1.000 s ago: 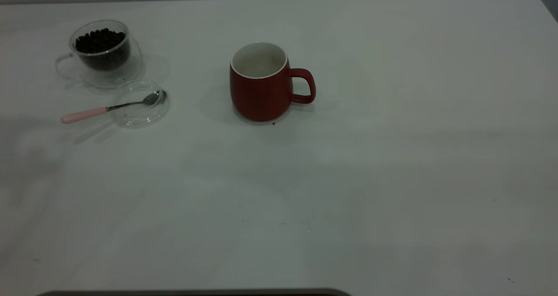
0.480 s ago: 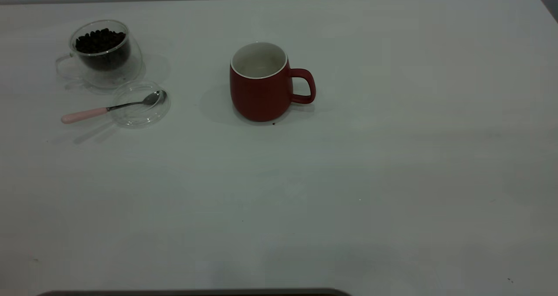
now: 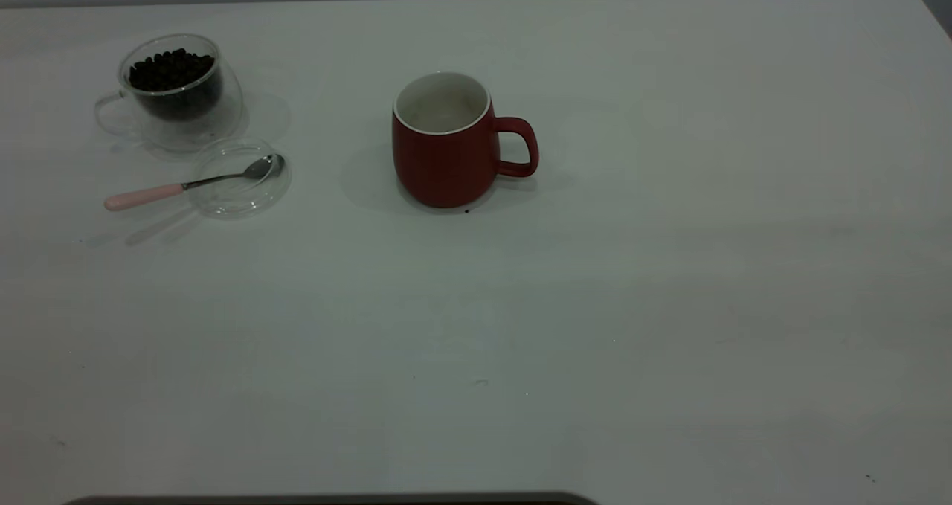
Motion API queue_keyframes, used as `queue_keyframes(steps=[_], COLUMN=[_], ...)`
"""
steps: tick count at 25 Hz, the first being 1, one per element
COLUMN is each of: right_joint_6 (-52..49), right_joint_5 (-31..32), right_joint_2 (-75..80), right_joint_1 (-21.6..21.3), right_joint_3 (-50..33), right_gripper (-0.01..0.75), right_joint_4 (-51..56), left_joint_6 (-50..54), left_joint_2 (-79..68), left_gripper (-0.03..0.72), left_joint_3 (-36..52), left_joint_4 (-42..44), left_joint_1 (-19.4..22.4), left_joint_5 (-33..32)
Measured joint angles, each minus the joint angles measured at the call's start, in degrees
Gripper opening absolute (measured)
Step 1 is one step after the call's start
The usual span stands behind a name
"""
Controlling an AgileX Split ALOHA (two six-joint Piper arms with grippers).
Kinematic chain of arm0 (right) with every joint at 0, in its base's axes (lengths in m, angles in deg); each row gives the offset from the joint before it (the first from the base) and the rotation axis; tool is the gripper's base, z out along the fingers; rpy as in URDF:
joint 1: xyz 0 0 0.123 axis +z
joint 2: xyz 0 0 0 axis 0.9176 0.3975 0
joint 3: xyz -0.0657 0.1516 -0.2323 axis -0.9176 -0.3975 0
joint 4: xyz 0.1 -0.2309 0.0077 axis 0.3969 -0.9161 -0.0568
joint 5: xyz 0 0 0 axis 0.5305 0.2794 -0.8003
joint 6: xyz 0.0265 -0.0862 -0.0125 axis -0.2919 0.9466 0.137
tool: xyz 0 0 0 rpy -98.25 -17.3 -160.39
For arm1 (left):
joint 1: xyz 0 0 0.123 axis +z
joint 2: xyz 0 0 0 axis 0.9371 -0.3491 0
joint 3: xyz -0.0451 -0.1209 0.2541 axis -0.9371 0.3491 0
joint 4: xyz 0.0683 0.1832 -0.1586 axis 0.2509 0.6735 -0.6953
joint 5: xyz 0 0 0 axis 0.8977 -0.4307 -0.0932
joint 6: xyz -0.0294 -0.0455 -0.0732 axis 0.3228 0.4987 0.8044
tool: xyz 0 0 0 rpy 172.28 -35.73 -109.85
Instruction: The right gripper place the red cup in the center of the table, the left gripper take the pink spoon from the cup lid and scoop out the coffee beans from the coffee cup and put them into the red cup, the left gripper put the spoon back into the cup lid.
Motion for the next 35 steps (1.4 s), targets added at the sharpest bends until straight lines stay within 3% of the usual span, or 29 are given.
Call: queue_keyframes(steps=[8,16,35], right_joint_6=[0.00,0.00,0.00], right_joint_5=[0.00,0.00,0.00], right_joint_2=[0.00,0.00,0.00], right_joint_1=[0.00,0.00,0.00], right_joint_3=[0.00,0.00,0.00], right_gripper=[0.591,0.591,0.591], right_joint_4=[0.00,0.00,0.00], left_joint_6=[-0.92,-1.11,-1.11], left_joint_2=[9.50,20.29,22.82], left_gripper=[0.575,0.575,0.575], left_joint_3=[14.57,15.10,15.36], left_joint_4=[-1.76,0.52,0.52], left_joint_1=[0.00,0.00,0.00], left_joint_5=[2.13,2.37,2.01])
